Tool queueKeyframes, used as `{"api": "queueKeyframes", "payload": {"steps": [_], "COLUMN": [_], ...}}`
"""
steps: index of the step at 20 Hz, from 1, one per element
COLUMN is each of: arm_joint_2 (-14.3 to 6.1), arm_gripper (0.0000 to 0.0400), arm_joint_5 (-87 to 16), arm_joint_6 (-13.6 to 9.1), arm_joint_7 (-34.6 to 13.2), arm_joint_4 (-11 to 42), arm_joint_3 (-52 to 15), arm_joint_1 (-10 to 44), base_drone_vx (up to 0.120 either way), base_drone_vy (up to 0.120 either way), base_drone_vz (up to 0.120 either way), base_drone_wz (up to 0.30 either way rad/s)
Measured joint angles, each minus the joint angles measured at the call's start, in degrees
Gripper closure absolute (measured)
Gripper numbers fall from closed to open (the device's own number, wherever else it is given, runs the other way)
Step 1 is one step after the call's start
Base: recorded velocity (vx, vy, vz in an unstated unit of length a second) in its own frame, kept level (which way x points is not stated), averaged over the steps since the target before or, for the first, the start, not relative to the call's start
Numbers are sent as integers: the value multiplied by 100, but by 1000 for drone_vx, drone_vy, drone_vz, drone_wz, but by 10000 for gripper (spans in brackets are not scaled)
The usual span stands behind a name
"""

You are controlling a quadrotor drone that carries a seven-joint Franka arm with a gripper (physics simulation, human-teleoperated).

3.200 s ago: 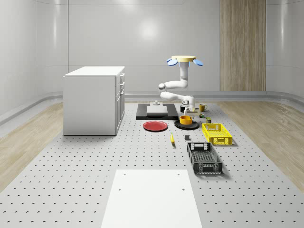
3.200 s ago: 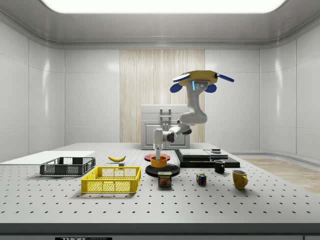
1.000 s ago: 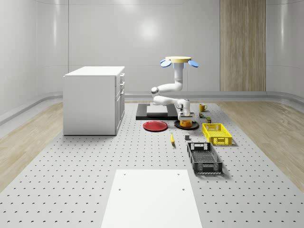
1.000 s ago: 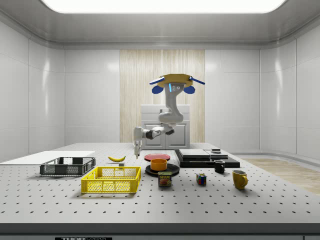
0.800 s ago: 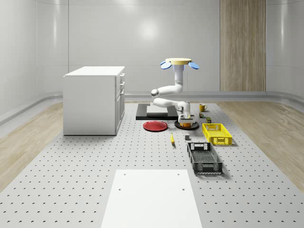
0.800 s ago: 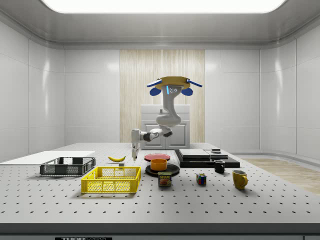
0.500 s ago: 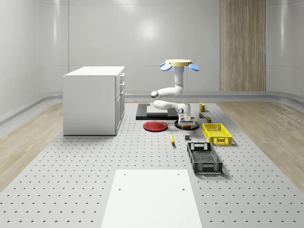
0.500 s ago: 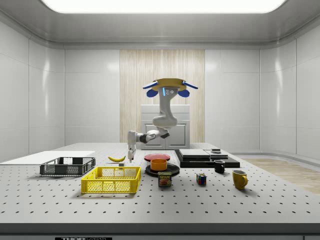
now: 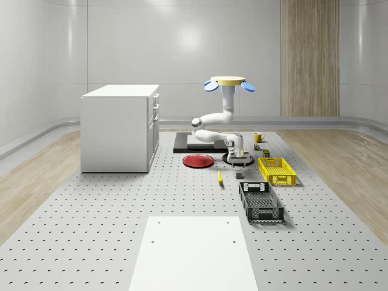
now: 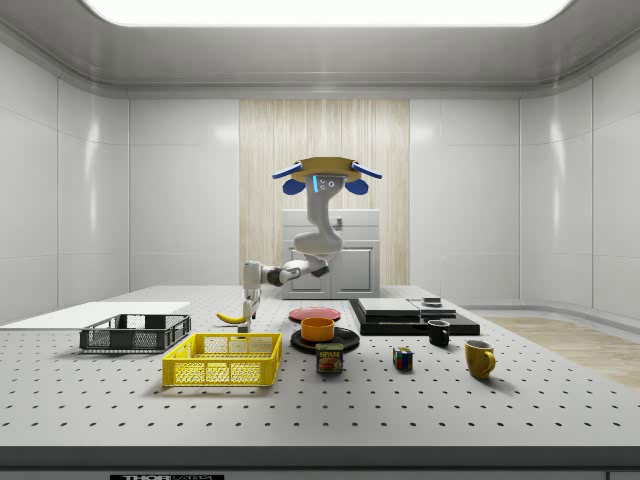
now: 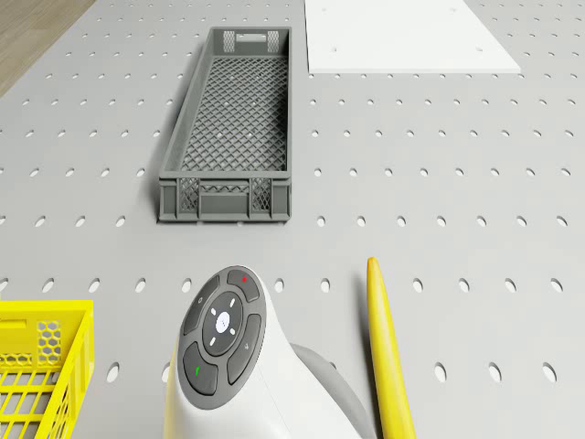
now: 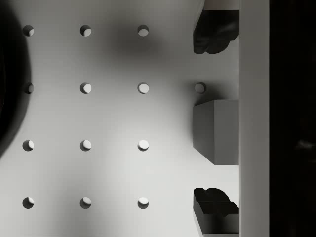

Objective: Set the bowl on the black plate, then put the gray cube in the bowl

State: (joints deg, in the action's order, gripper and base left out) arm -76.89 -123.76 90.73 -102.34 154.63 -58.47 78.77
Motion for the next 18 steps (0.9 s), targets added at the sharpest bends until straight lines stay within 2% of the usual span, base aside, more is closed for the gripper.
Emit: {"api": "queueKeyframes", "payload": {"steps": [2, 6, 13, 18], "arm_joint_2": [8, 25, 66, 166], "arm_gripper": [0, 0, 0, 0], "arm_joint_5": [-5, -14, -201, -302], "arm_joint_6": [-8, -23, 78, 122], "arm_joint_7": [4, 13, 44, 93], "arm_joint_4": [1, 3, -120, -305], "arm_joint_3": [2, 5, 197, 272], "arm_joint_1": [-6, -16, 5, 83], "base_drone_vx": [120, 100, 0, 0], "base_drone_vy": [0, -30, 0, 0], "base_drone_vz": [-120, 0, 0, 0], "base_drone_wz": [0, 0, 0, 0]}}
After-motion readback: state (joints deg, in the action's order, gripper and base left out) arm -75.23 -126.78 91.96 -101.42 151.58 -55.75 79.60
